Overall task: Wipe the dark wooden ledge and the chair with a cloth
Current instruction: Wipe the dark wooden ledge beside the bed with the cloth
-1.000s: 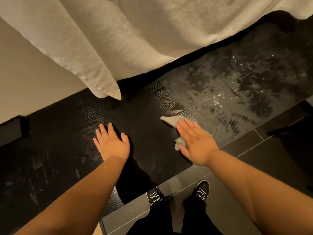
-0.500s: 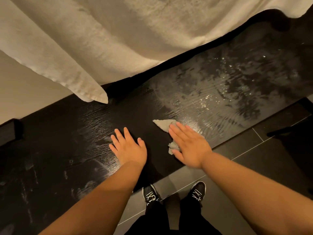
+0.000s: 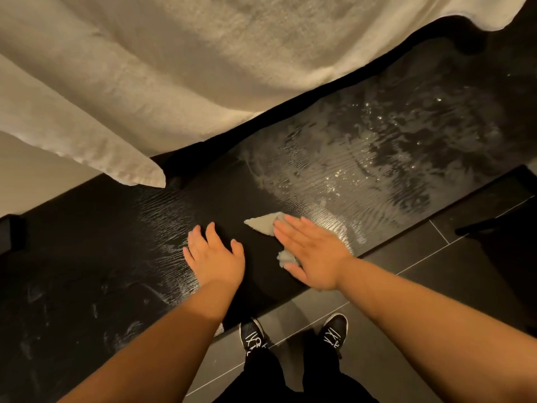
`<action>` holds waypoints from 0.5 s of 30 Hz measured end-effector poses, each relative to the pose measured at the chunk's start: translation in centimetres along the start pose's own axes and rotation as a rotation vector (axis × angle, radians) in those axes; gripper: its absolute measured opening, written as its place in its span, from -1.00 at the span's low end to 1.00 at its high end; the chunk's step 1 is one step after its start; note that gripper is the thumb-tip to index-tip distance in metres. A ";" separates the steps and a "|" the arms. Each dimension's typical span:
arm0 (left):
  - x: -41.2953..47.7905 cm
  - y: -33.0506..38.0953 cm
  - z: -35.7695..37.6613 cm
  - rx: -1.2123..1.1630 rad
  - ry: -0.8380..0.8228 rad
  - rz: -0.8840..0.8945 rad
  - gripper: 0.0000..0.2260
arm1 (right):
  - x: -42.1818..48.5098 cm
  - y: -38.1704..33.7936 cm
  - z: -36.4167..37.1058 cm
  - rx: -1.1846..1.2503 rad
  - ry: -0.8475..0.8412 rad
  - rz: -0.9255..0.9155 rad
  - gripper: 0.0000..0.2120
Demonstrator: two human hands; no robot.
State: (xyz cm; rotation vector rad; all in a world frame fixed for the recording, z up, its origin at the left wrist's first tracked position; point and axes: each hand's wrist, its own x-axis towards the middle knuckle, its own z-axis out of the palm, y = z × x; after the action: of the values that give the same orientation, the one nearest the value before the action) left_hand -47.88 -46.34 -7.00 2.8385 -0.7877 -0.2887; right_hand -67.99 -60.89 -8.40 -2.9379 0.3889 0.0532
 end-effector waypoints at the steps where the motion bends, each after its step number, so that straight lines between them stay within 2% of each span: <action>1: 1.0 -0.2 -0.1 0.004 0.013 0.034 -0.38 | 0.4 1.5 -0.1 0.010 -0.003 0.049 -0.28; 4: 3.0 -0.4 0.1 0.040 0.009 0.034 -0.37 | 1.7 5.3 -1.5 0.016 -0.044 0.272 -0.28; 6: 3.1 -0.4 0.7 0.051 0.030 0.027 -0.36 | 2.1 5.6 -2.1 0.001 -0.047 0.329 -0.26; 8: 2.9 -0.4 0.9 0.045 0.061 0.042 -0.36 | 1.3 4.7 -1.8 -0.001 -0.026 0.302 -0.25; 11: 3.0 -0.4 0.5 0.048 0.059 0.045 -0.36 | -1.5 3.9 -0.7 -0.007 -0.033 0.153 -0.28; 13: 3.0 -0.3 0.3 0.050 0.056 0.039 -0.36 | -2.3 5.2 -0.5 -0.009 -0.039 0.059 -0.30; 15: 3.0 -0.3 0.3 0.045 0.056 0.038 -0.36 | -1.6 7.0 -0.8 -0.020 -0.050 0.060 -0.33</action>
State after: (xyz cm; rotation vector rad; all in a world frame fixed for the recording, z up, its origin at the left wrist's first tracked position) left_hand -45.32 -47.73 -7.76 2.8558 -0.8462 -0.1877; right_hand -71.36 -67.22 -8.73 -2.9377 0.4708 0.1395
